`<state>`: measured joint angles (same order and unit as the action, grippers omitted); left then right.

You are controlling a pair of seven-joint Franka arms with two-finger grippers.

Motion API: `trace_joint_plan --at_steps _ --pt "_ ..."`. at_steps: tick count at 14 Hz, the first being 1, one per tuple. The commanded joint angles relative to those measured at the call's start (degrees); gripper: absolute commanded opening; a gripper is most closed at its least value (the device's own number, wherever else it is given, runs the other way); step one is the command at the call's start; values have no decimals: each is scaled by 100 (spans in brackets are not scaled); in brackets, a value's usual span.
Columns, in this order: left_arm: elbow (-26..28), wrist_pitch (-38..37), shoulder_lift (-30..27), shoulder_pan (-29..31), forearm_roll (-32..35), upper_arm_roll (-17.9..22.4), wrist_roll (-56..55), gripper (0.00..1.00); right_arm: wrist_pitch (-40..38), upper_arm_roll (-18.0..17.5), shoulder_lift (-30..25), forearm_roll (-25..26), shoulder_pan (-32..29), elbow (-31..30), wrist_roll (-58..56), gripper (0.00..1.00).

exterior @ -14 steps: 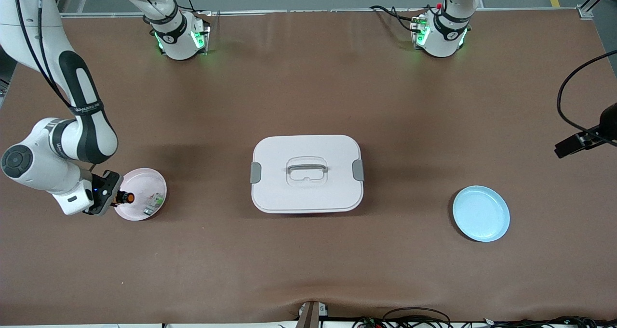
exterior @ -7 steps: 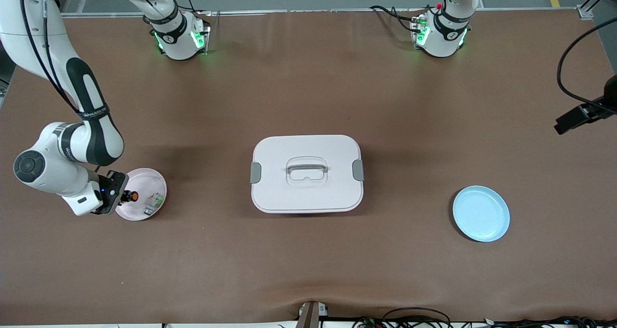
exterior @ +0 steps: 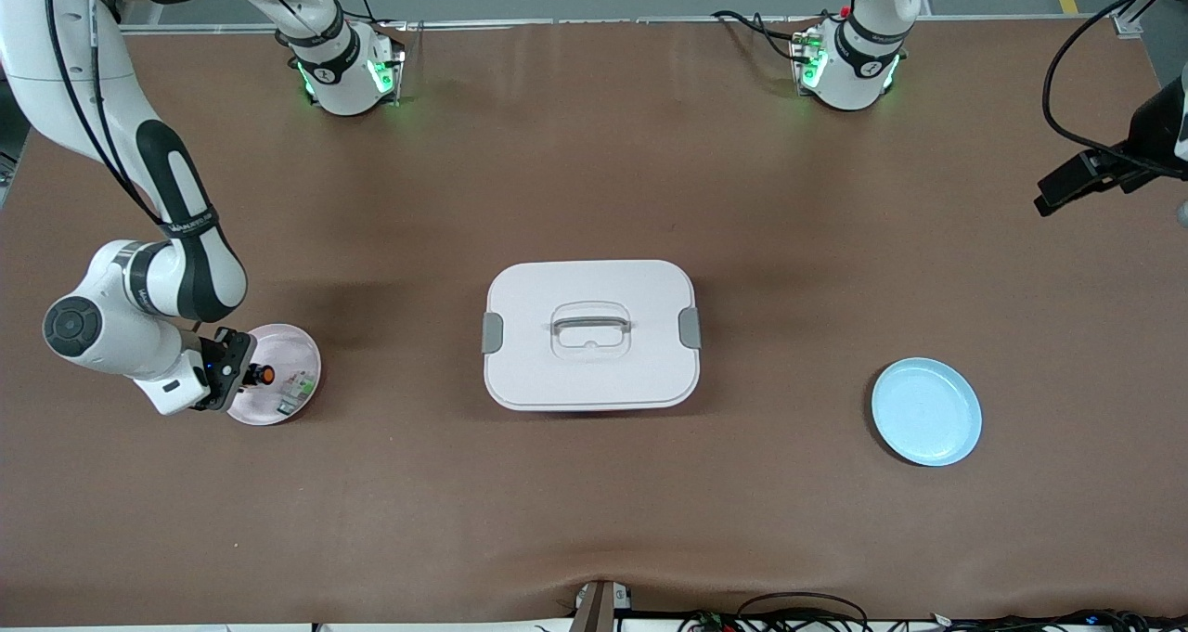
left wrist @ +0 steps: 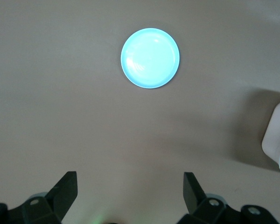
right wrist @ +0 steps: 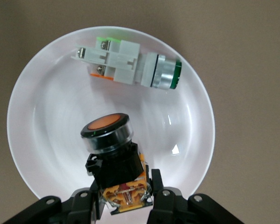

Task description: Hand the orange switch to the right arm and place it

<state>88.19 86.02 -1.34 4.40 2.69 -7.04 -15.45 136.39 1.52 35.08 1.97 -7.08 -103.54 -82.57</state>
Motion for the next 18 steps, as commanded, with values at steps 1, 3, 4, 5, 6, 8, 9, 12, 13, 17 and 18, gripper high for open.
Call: trace_joint_plan --at_steps 1,3,4,5,6,8,9,12,13,17,18 --pt "392 143 -314 -483 -111 502 384 100 -8 -73 -1 102 -92 -61 -57 13" --pt "410 152 -366 -475 -111 476 517 100 -16 -73 -10 102 -83 -62 -57 17" --pt "410 143 -410 -510 -94 458 517 100 -25 -73 -10 102 -83 -53 -57 19" --pt "410 134 -428 -493 -102 415 517 100 -25 -81 -10 102 -83 -53 -57 29" --pt "410 108 -446 -493 -111 406 526 100 -25 -81 -10 102 -83 -53 -57 41" --pt "383 12 -446 -493 -111 371 534 100 -34 -81 -10 102 -83 -35 -49 72" --pt "357 -6 -446 -493 -129 370 534 100 -51 -81 -10 102 -92 -26 -49 86" --pt "339 -41 -446 -493 -155 256 534 100 -78 -81 -19 102 -101 9 -66 100" --pt "348 -146 -446 -493 -155 247 526 100 -182 -81 -19 93 -92 78 -23 100" --pt "392 -182 -568 -501 -155 212 534 100 -1121 -81 -54 5 -101 579 414 100" --pt "392 -191 -595 -493 -155 134 534 100 -1394 -81 -63 5 -101 711 713 100"
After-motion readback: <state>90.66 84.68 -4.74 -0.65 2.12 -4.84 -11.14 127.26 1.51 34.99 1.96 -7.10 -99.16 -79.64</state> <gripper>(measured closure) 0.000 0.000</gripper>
